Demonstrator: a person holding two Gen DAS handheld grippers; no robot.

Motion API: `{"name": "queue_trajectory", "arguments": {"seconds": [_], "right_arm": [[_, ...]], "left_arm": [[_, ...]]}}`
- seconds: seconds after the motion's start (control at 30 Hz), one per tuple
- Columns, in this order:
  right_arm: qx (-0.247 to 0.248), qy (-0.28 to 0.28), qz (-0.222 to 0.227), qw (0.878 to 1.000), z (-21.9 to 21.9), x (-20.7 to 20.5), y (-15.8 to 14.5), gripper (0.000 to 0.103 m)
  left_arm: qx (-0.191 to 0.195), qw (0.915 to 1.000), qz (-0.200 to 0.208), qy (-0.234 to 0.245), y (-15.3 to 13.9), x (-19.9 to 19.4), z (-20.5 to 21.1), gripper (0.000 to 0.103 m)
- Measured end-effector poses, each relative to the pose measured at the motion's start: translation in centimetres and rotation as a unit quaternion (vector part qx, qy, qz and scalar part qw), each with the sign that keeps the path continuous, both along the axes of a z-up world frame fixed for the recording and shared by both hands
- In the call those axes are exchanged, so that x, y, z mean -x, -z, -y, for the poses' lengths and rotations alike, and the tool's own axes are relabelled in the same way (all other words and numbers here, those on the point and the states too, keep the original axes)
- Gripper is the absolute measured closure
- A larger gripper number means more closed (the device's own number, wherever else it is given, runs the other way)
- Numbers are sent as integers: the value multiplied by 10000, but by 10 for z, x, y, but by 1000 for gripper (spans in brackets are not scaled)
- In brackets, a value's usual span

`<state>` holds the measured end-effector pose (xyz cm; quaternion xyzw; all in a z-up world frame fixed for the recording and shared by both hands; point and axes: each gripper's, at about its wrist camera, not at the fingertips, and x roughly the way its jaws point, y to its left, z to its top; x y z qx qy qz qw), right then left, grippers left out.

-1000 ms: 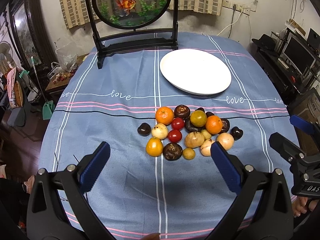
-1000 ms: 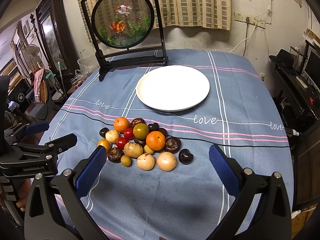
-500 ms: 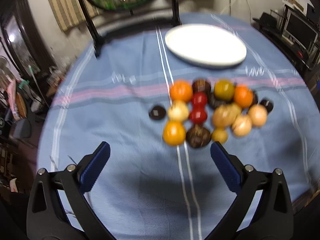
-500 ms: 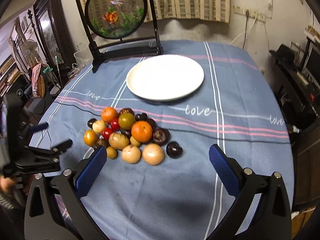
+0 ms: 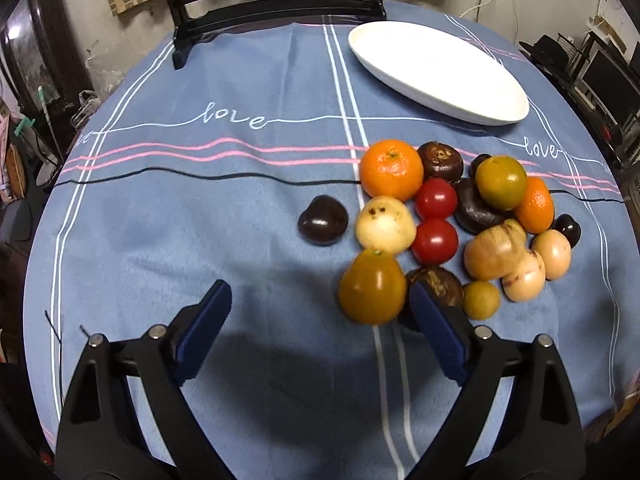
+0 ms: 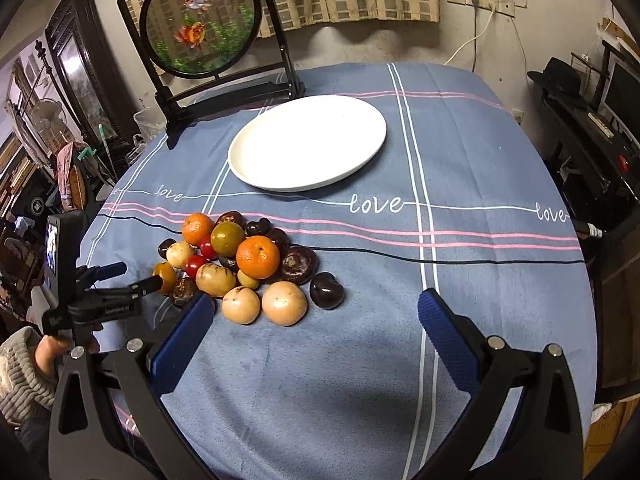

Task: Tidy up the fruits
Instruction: 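Grasp an orange fruit with the left gripper while the right gripper grasps a dark plum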

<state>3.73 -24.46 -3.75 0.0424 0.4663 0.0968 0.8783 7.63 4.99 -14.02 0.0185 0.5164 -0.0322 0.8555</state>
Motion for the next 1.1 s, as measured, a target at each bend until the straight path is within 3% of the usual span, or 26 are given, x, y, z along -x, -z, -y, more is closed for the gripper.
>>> {"name": "queue_trajectory", "arguments": {"seconds": [0.1,0.27,0.43,0.57,0.7,0.83,0.97,1.1], "right_arm": [[28,35,-40,10000,0,-1,1,1],[45,82,-35,9999,1,0,0,1],[56,94,-33,9999,1,0,0,1],[78,46,-61,9999,0,0,1,1],[73,42,-108,9999,-1,0,2,1],[81,-146,-102,9998,-3,-4,10,1],[395,-471,-129,9980,-7,-18,38,1],[125,-626,-338,9974,-2,-30,62,26]], "left_arm": [[29,9999,-14,154,2,-4,8,12],[482,9984,-154,233,10,-14,6,46],[726,9968,-194,279,13,-14,-2,49],[784,9962,-221,325,23,-13,-6,62],[688,9969,-201,337,22,-12,-6,65],[560,9984,-52,47,11,-1,-15,65],[546,9985,76,-11,-7,17,-20,66],[556,9983,184,3,-23,42,-20,66]]}}
